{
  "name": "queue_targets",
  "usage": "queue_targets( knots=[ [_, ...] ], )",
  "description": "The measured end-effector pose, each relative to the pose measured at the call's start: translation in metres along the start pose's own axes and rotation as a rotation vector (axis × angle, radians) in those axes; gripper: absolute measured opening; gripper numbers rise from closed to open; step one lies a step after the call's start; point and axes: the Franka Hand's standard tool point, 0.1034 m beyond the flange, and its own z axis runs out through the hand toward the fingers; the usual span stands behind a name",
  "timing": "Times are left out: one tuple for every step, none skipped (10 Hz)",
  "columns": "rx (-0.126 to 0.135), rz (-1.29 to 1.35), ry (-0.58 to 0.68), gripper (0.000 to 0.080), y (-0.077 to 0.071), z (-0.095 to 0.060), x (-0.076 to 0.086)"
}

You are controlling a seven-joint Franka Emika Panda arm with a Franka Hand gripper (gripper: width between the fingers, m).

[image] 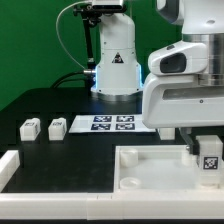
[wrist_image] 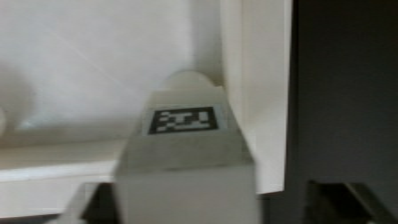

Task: Assemble one leg

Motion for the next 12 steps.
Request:
queue_targets(
  knots=[
    [-0.003, 0.089, 0.001, 0.0311, 0.003, 0.000, 0.001],
    [-0.003, 0.157, 0.001, 0.0311, 0.004, 0.000, 0.001],
    [0.002, 0.289, -0.001, 0.0311, 0.006, 0.001, 0.002],
    [0.010, 0.403, -0.005, 0.0309, 0.008, 0.001, 0.002],
    [0.028, 0.592, -0.010, 0.0309, 0.010, 0.002, 0.003],
    [0.067, 0.794, -0.010, 0.0307, 0.016, 0.003, 0.004],
    [0.109, 0.963, -0.017, 0.0307, 0.020, 0.004, 0.002],
    [0.122, 1.129, -0.044, 0.0307, 0.018, 0.004, 0.001],
    [0.130, 1.258, -0.063, 0.0307, 0.016, 0.004, 0.000],
    [0.130, 1.278, -0.064, 0.0307, 0.015, 0.004, -0.001],
    [0.130, 1.232, -0.061, 0.0388, 0.015, 0.004, -0.001],
    [0.131, 1.204, -0.057, 0.0388, 0.014, 0.004, -0.001]
  ],
)
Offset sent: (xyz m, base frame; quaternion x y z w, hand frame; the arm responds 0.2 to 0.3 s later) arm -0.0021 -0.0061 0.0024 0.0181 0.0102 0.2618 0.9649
